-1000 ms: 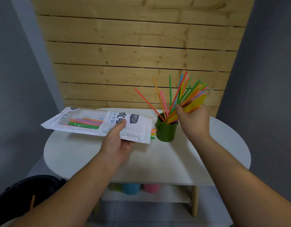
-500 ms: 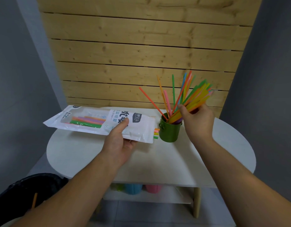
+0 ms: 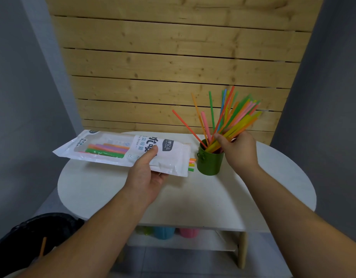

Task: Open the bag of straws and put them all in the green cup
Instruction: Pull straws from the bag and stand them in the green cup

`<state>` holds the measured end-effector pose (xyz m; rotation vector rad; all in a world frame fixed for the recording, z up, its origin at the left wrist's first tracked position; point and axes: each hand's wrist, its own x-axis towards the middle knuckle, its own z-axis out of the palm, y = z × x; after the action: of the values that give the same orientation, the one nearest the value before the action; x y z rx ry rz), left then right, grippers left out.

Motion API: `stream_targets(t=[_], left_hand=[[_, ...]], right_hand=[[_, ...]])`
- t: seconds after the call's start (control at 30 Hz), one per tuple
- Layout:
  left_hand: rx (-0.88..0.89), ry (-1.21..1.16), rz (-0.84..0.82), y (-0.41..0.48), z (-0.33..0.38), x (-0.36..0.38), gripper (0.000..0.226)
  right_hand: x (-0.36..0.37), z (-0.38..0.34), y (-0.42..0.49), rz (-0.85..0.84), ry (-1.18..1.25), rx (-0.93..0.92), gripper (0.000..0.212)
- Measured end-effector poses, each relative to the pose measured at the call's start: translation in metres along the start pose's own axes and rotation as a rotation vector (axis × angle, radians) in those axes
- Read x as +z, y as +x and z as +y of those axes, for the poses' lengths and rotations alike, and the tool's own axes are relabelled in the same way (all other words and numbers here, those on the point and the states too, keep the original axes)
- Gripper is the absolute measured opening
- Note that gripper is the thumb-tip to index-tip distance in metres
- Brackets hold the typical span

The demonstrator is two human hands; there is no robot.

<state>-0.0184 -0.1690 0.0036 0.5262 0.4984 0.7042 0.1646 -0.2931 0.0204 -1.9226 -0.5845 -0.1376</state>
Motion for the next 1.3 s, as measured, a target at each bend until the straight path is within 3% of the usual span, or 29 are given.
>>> stream_targets(t=[0.4,0.57,0.87,1.2,1.3], left_hand=[[0.0,-0.008,-0.004,-0.004,0.0,0.005,0.025],[0.013,-0.004,-0.011,-0.006,0.001,0.004,0.025],[0.008,0.011,-0.018,-0.007,0.0,0.006,0.022],[0.012,0.025,-0.016,-0.005,0.001,0.003,0.024],[0.014,0.028,-0.015,-0.005,0.001,0.003,0.025]], right_hand=[[0.005,-0.003,-0.009,0.014,0.096,-0.03,0.04],[0.007,0.0,-0.009,0.049,0.04,-0.055,0.034],[-0.003,0.001,-0.001,0.068,0.185,0.012,0.012],[-0.005,0.012,0.001,0.069,0.127,0.038,0.01],[-0.011,0.008,-0.006,0.02,0.108,0.053,0.026]])
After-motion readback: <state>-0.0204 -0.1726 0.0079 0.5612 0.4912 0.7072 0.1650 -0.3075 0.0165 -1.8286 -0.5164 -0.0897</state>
